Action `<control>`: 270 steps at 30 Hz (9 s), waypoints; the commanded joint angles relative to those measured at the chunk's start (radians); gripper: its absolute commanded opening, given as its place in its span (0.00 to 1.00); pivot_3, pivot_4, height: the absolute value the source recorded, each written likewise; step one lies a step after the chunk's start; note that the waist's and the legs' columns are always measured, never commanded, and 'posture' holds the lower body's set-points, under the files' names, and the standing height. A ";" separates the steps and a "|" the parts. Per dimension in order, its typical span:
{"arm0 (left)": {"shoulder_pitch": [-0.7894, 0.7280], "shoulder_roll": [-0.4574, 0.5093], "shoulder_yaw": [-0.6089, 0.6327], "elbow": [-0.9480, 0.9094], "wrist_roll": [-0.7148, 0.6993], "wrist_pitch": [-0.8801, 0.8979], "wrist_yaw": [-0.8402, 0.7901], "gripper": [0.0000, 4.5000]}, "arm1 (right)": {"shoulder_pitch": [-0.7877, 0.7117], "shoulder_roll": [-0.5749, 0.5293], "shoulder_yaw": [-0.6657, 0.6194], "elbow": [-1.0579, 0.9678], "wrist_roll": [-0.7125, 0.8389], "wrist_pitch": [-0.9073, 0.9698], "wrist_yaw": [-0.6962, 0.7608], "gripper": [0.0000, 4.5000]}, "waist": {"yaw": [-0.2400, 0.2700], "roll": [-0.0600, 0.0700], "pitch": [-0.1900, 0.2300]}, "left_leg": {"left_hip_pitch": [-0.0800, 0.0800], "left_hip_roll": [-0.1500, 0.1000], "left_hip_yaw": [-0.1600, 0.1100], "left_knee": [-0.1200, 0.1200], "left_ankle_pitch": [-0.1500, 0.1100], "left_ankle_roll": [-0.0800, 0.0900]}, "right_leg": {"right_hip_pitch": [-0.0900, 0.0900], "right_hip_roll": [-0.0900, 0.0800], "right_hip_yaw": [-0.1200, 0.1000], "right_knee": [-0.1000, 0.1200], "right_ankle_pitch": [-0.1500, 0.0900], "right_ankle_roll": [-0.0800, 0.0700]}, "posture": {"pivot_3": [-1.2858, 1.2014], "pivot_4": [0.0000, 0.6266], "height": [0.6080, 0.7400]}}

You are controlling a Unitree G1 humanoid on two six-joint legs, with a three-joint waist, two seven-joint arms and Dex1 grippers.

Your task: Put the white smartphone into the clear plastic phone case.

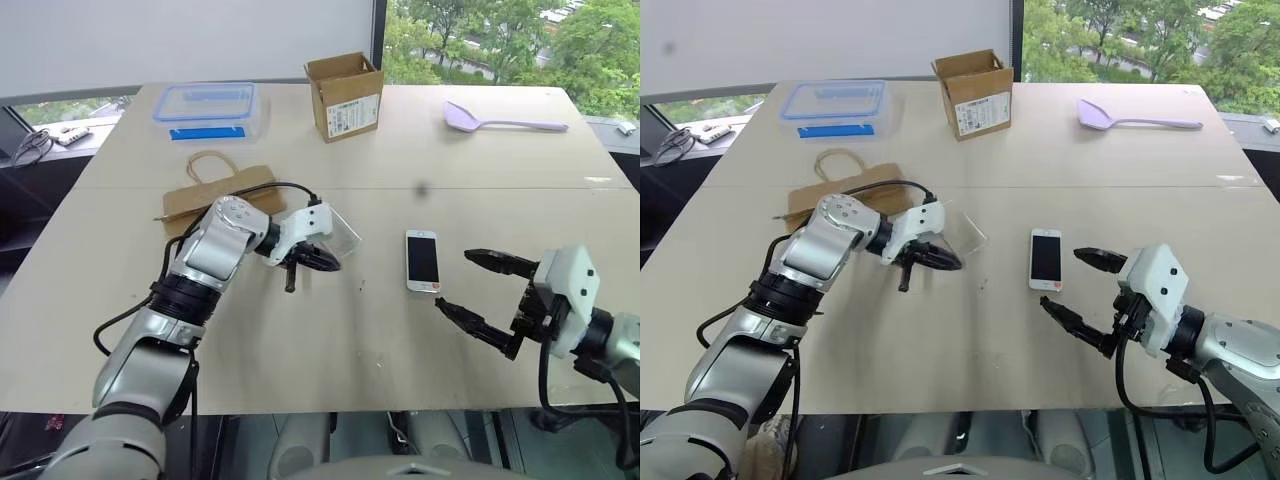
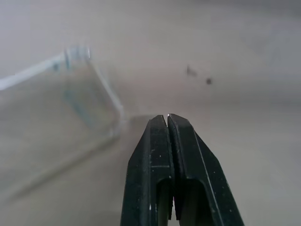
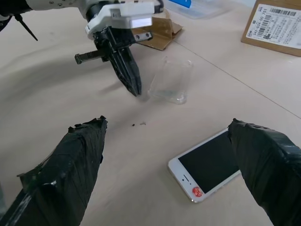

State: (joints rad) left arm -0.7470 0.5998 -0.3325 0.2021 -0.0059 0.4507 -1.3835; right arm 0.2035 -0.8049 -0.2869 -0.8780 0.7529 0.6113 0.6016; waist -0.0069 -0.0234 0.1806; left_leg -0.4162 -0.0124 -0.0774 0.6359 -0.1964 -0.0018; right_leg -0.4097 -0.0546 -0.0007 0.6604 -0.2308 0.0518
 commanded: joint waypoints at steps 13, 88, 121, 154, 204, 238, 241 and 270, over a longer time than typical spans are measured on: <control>-0.339 -0.014 0.014 0.821 0.070 -0.731 -0.166 0.52 | 0.036 0.022 -0.015 -0.065 -0.022 -0.026 -0.008 1.00 | -0.001 -0.001 0.000 | -0.001 -0.002 0.001 0.000 0.000 0.000 | 0.000 0.001 0.000 -0.001 0.000 0.000 | 0.52 0.24 1.00; -0.612 -0.191 -0.214 1.140 0.531 -0.842 0.071 0.30 | -0.058 -0.084 -0.098 0.024 0.122 0.047 0.056 1.00 | -0.002 -0.004 0.001 | 0.000 -0.002 0.000 0.002 0.000 0.001 | 0.002 0.001 -0.002 0.001 0.001 0.001 | 0.52 0.24 1.00; -0.311 -0.115 -0.241 0.290 0.138 -0.073 -0.231 0.01 | 0.102 -0.006 -0.145 -0.043 0.048 0.004 0.008 1.00 | -0.004 -0.003 0.001 | 0.000 0.000 -0.001 0.003 -0.001 0.002 | 0.002 0.000 -0.001 0.001 0.000 0.000 | 0.52 0.24 1.00; -0.112 0.025 -0.191 -0.207 0.004 0.270 -0.073 0.46 | -0.125 0.104 0.119 -0.008 0.061 0.244 -0.319 1.00 | -0.005 -0.003 0.001 | 0.000 0.000 -0.001 0.003 -0.001 0.002 | 0.002 0.000 -0.001 0.001 -0.002 -0.004 | 0.52 0.24 1.00; 0.533 0.103 0.412 -0.511 -0.578 0.053 0.168 0.99 | -0.393 0.108 0.498 0.489 -0.466 0.009 0.018 1.00 | -0.007 -0.001 0.001 | 0.002 0.003 0.003 0.000 -0.001 0.002 | 0.000 0.000 0.001 -0.001 -0.002 -0.004 | 0.52 0.24 1.00; 0.498 0.101 0.376 -0.516 -0.513 0.092 0.364 0.99 | -0.387 0.175 0.451 0.547 -0.618 -0.138 0.083 1.00 | -0.007 0.000 0.002 | 0.002 0.004 0.003 -0.001 -0.001 0.002 | 0.000 0.002 0.002 -0.001 -0.002 -0.005 | 0.52 0.24 1.00; 0.479 0.093 0.369 -0.508 -0.520 0.099 0.381 0.99 | -0.385 0.166 0.395 0.533 -0.570 -0.144 0.112 1.00 | -0.006 0.000 0.002 | 0.002 0.004 0.003 -0.001 -0.001 0.002 | 0.000 0.002 0.002 -0.001 -0.002 -0.004 | 0.52 0.24 1.00; 0.537 0.112 0.392 -0.522 -0.533 0.039 0.357 0.99 | -1.139 0.314 0.696 1.413 -0.881 -0.367 0.278 1.00 | -0.009 0.002 0.003 | 0.000 -0.001 0.006 -0.003 -0.001 0.001 | -0.004 0.001 0.006 -0.002 0.003 -0.005 | 0.52 0.24 1.00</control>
State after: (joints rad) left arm -0.2073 0.7011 0.0321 -0.2860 -0.5329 0.5118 -1.0269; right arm -0.9109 -0.4558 0.4016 0.5242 -0.0884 0.2852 0.8568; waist -0.0156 -0.0213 0.1837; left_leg -0.4159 -0.0135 -0.0716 0.6326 -0.1975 -0.0007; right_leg -0.4134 -0.0537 0.0049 0.6586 -0.2277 0.0470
